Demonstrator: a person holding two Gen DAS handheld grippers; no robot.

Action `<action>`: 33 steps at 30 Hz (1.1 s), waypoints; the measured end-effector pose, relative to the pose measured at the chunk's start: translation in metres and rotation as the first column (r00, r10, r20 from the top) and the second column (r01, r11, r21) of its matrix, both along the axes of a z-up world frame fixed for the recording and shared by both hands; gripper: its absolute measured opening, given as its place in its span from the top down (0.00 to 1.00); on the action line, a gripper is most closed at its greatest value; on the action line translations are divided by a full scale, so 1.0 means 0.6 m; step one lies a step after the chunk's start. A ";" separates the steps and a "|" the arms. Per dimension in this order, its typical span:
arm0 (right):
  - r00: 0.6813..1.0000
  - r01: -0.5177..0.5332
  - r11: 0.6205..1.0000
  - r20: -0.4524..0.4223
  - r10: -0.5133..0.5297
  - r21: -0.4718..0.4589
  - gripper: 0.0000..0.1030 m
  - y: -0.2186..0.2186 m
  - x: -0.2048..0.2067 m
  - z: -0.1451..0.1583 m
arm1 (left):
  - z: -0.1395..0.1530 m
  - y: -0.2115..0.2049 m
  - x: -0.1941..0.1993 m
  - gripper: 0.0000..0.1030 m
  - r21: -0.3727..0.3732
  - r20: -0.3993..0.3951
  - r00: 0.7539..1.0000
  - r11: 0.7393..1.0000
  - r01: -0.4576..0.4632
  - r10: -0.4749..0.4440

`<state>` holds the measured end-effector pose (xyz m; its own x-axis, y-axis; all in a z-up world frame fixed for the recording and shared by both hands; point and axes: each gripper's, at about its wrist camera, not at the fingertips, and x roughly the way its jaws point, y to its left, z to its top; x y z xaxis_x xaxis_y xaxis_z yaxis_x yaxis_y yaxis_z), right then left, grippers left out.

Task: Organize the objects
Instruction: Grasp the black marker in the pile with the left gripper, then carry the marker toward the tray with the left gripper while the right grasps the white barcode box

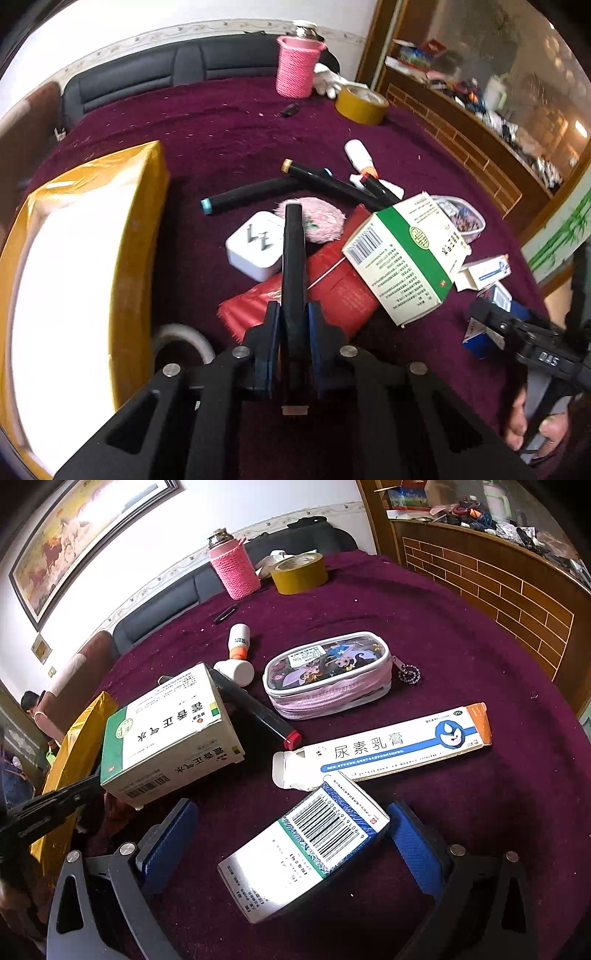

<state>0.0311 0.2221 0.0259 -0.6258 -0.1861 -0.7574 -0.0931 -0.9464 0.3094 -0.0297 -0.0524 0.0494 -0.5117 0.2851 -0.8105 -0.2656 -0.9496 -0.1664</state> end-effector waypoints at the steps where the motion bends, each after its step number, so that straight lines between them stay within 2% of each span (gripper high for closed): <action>1: 1.000 0.002 1.000 -0.003 -0.002 -0.003 0.00 0.001 0.001 0.000 | 0.002 -0.006 0.004 0.86 0.013 -0.004 1.000 1.000 -0.006 0.006; 7: 1.000 0.003 1.000 0.015 -0.003 -0.002 0.00 0.000 -0.004 -0.004 | 0.009 -0.037 0.033 0.86 0.072 -0.022 0.998 0.996 -0.049 0.051; 10: 1.000 0.011 1.000 0.017 -0.011 -0.001 0.00 0.003 -0.003 -0.004 | 0.008 -0.036 0.045 0.86 0.077 -0.030 0.999 0.996 -0.043 0.045; 12: 1.000 0.020 1.000 0.019 -0.020 0.004 0.00 0.004 -0.003 -0.004 | 0.000 -0.030 0.051 0.86 0.080 -0.009 0.999 0.996 -0.034 0.035; 15: 0.999 0.028 1.000 0.023 -0.028 0.010 0.00 0.005 -0.003 -0.004 | -0.030 -0.013 0.048 0.86 0.058 0.050 0.998 0.998 -0.027 0.024; 18: 0.999 0.026 1.000 0.019 -0.027 0.013 0.00 0.005 -0.002 -0.003 | -0.053 0.002 0.038 0.86 0.022 0.064 0.998 0.999 -0.024 0.023; 25: 0.999 0.033 0.999 0.012 -0.033 0.013 0.00 0.006 0.000 -0.003 | -0.056 0.023 0.051 0.87 -0.065 -0.025 0.999 0.997 -0.045 0.044; 28: 0.999 0.039 0.999 0.012 -0.039 0.011 0.00 0.008 0.001 -0.003 | -0.044 0.017 0.064 0.87 -0.037 -0.056 0.997 0.998 -0.051 0.049; 33: 0.999 0.047 0.999 0.015 -0.047 0.009 0.00 0.009 0.000 -0.003 | 0.004 -0.006 0.109 0.86 0.016 -0.144 0.987 0.997 -0.075 0.076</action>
<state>0.0310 0.2277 0.0242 -0.6224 -0.1503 -0.7681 -0.1418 -0.9435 0.2995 0.0355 -0.0559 0.0519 -0.6436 0.2495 -0.7235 -0.2151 -0.9662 -0.1418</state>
